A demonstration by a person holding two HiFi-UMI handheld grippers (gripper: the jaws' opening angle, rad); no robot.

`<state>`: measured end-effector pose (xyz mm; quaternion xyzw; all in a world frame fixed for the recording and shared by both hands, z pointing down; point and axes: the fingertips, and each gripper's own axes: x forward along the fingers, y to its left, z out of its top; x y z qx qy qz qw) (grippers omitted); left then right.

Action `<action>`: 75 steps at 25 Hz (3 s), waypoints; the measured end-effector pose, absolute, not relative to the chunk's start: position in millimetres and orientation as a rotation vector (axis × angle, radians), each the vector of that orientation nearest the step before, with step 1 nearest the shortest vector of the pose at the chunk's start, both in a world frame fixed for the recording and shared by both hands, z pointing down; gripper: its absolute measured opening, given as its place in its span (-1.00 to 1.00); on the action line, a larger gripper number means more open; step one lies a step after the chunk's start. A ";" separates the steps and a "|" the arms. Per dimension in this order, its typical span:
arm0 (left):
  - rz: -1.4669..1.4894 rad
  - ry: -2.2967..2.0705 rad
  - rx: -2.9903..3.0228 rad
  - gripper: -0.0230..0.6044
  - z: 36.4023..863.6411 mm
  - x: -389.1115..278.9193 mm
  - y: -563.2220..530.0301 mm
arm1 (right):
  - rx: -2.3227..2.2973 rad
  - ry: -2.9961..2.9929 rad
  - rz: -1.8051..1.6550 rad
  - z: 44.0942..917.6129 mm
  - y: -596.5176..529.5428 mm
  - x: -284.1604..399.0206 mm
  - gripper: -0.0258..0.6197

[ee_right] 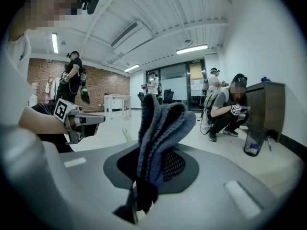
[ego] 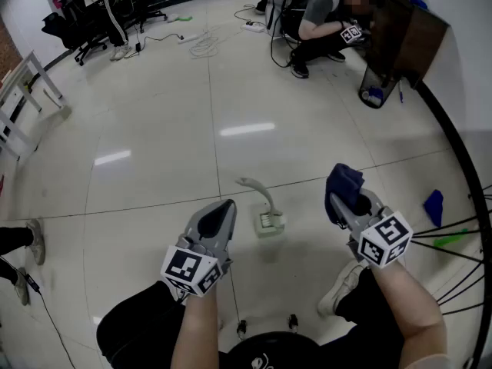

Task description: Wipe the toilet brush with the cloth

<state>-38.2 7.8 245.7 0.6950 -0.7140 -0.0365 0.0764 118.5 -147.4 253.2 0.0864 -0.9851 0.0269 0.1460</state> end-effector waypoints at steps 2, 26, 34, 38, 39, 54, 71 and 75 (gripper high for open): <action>-0.049 -2.093 2.105 -0.91 277.4 -42.7 -5.2 | 0.200 -2.816 0.096 283.7 -146.9 101.6 -0.72; 0.173 -1.637 2.015 -0.91 560.5 -29.9 -75.6 | -0.190 -2.355 0.768 636.1 -9.3 5.5 -0.72; 0.208 -1.610 2.029 -0.91 562.8 -25.1 -81.3 | 0.052 -2.266 0.855 661.7 -72.7 47.8 -0.72; 0.190 -1.636 2.010 -0.91 562.5 -28.3 -82.6 | 0.092 -2.241 0.815 662.8 -101.5 66.5 -0.72; 0.176 -1.643 1.996 -0.91 562.8 -28.4 -81.9 | 0.124 -2.230 0.826 663.3 -110.7 72.6 -0.72; 0.037 -1.700 1.893 -0.91 560.7 -28.7 -82.6 | -0.005 -2.061 1.418 660.6 -180.9 15.3 -0.72; 0.025 -1.700 1.886 -0.91 561.9 -28.1 -81.1 | -0.140 -1.960 0.929 655.2 -149.2 73.5 -0.72; 0.040 -1.695 1.879 -0.91 561.8 -24.2 -78.0 | -0.115 -2.189 0.777 598.0 -204.8 19.8 -0.72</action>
